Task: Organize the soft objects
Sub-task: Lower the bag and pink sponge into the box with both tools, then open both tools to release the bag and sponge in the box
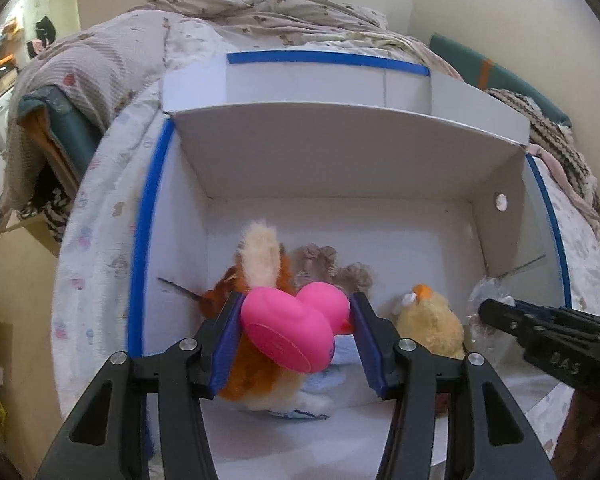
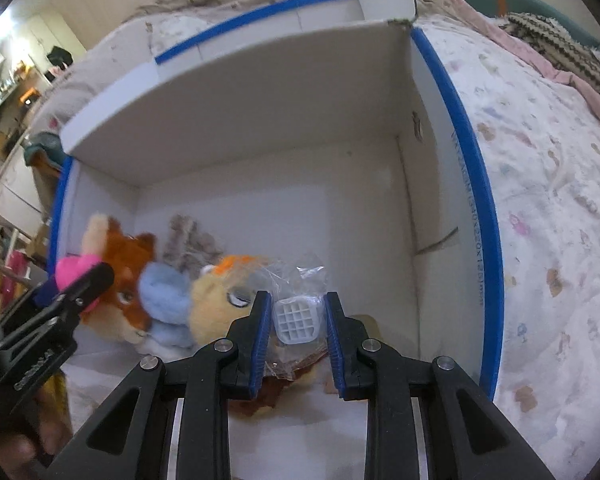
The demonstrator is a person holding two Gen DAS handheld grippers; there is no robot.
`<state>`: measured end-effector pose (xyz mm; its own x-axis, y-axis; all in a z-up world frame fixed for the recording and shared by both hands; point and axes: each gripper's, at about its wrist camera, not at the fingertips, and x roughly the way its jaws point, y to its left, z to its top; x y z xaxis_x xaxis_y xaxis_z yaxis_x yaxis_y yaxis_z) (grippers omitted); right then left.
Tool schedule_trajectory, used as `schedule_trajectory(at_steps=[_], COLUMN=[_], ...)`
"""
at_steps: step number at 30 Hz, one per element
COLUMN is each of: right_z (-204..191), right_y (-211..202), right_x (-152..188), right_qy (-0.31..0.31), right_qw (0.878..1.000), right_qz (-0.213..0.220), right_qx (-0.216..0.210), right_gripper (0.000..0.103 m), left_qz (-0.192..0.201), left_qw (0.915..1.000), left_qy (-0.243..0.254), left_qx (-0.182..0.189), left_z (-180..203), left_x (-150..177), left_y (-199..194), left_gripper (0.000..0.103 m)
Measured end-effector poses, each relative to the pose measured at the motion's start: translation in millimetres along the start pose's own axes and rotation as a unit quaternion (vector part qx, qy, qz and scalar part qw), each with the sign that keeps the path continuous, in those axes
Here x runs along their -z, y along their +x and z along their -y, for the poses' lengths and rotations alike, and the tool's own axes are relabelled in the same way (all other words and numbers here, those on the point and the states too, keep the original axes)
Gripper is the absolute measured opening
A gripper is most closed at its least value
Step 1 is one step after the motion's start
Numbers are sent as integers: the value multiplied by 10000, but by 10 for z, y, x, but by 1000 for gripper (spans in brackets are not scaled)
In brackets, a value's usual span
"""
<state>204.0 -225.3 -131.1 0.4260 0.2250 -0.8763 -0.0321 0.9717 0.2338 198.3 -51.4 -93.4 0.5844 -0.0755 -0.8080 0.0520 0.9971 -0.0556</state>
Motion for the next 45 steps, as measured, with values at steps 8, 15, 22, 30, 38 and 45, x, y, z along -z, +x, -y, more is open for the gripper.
schedule_trajectory(at_steps=[8,15,22,30,38,45], right_z=[30,-21,-78,-44,-93,-335], right_y=[-38,-164,-349,-565,-822,-1193], right_x=[-23,-35,28,194,580,1025], right_qy=[137,19,-6,194,270,-349], right_qw=[9999,9992,9983,9984,9980,9959], right_qz=[82,352,539,416,251,767], right_qx=[-47,-170,-227,-317,-516,-342], right_gripper=[30,60,77,103,103,103], left_qz=[83,171,319,96,-31,208], left_qw=[9999,9998,9994,9998,9995,9987], left_qy=[90,55,93,109,-177,-446], left_qx=[-39,91,39,-137,-278,-151], left_z=[71,62,83,-41,-349,-546], left_x=[47,39,71,248,637,978], left_y=[-13,-138,-392,-660,-1013,-1428], left_gripper=[50,72,72,72,72,90])
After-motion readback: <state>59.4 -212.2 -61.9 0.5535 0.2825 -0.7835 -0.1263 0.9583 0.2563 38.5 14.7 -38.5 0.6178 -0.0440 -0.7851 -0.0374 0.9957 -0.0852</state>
